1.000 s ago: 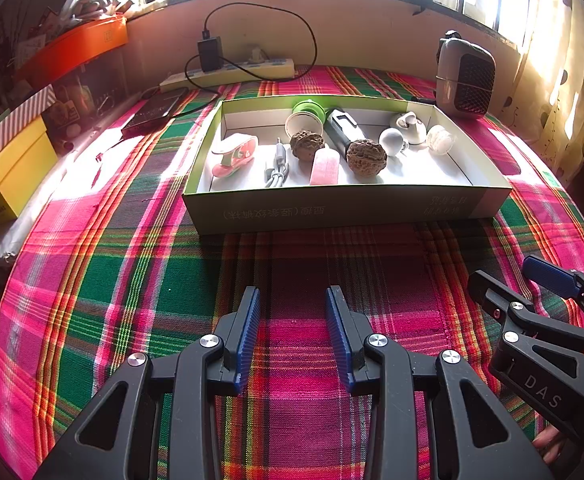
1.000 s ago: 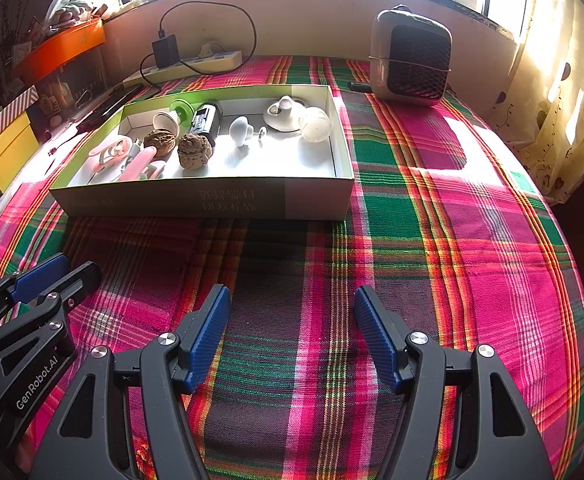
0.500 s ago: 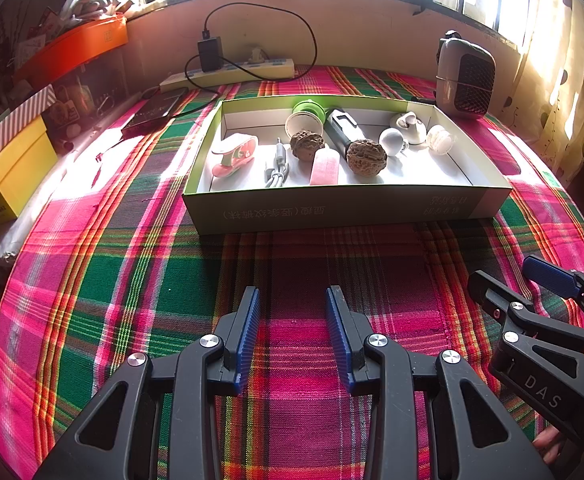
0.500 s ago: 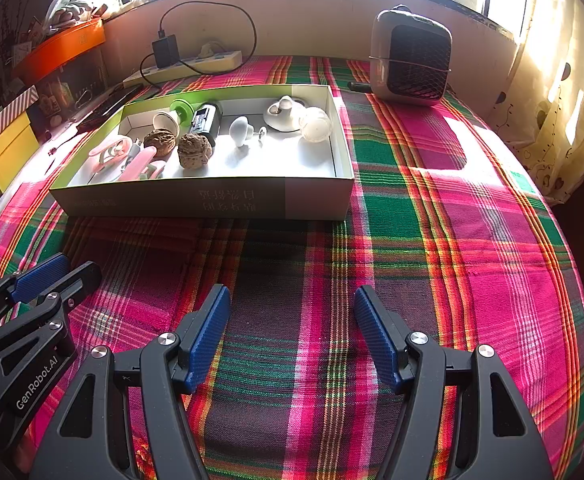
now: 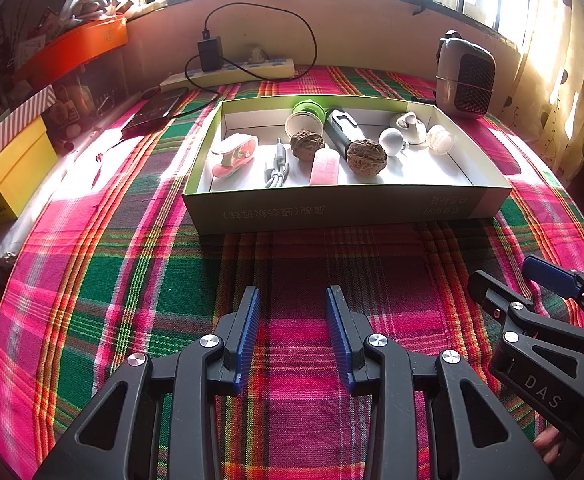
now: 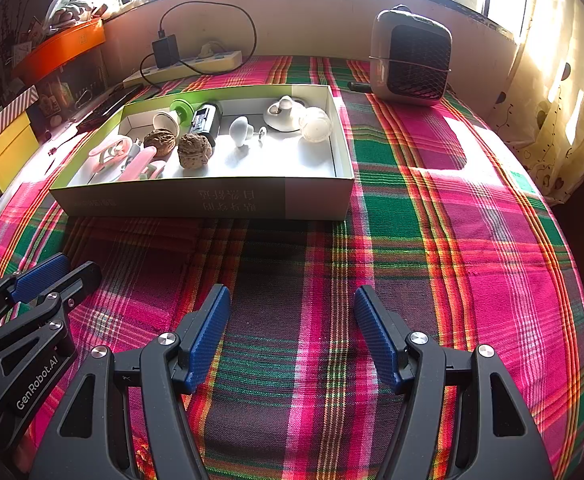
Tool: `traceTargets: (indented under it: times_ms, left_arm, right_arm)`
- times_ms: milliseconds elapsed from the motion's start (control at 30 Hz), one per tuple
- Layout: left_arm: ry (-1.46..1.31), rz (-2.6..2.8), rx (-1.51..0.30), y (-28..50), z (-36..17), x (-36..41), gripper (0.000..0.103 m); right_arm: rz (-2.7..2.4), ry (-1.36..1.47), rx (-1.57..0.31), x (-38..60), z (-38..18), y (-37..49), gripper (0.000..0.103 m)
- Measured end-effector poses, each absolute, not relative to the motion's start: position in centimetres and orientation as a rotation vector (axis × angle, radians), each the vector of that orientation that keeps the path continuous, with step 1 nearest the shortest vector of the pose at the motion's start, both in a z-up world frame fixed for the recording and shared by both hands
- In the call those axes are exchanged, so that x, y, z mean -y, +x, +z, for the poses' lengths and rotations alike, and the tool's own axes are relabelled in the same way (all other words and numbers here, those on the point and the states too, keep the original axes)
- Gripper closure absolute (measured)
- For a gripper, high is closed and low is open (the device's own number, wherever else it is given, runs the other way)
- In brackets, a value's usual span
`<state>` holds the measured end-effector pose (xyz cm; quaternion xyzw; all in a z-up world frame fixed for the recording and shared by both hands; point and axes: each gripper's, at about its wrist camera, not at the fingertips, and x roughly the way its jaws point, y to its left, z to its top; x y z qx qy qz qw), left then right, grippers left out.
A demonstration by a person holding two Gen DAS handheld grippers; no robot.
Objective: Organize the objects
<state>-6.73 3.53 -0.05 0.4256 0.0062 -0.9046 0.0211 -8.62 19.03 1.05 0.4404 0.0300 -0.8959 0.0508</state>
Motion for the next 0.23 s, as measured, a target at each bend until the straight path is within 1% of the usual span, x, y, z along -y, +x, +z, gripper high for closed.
traceTargets:
  times_ms: [233]
  left_arm:
    - [1.32,-2.804,-0.019,-6.72,-0.05,-3.53,0.071]
  right_arm:
    - [-2.727,1.341,-0.091,-19.03,1.05,-8.62,0.038]
